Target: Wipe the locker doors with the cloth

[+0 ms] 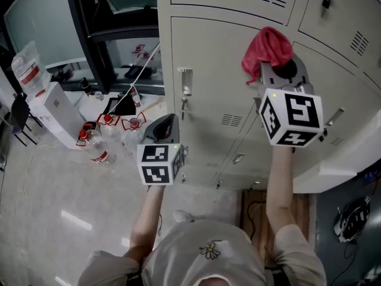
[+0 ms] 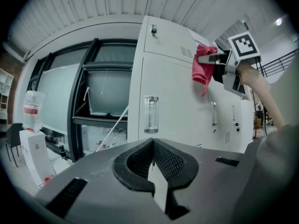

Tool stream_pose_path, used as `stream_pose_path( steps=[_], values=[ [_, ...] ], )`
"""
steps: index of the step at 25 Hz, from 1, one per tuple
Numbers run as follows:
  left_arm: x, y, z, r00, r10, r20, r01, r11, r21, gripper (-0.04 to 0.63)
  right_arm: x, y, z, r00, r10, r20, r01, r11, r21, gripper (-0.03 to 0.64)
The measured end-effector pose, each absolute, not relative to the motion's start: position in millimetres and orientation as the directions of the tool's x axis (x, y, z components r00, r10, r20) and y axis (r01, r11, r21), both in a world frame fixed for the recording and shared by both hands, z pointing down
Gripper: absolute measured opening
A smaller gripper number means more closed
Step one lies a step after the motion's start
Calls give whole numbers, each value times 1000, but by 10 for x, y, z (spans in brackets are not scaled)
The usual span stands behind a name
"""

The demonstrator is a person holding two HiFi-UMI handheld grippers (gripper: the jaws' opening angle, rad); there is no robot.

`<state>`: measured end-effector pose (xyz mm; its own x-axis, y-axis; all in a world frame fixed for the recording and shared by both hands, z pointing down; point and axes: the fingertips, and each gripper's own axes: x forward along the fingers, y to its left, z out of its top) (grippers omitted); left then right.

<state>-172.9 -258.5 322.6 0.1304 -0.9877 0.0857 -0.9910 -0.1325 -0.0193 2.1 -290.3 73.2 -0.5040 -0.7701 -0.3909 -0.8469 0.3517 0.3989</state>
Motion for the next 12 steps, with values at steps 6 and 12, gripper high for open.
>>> stream_pose_path(
  steps=[6, 12],
  values=[
    [-1875, -2485, 3443, 95, -987, 133, -995, -94, 11, 17, -1094, -2809, 940, -697, -639, -325, -712, 564, 418, 31],
    [-2017, -2395, 3534, 48, -988, 146, -999, -47, 12, 17, -1822, -3115, 1195, -714, -659, -236, -684, 583, 438, 31]
  ],
)
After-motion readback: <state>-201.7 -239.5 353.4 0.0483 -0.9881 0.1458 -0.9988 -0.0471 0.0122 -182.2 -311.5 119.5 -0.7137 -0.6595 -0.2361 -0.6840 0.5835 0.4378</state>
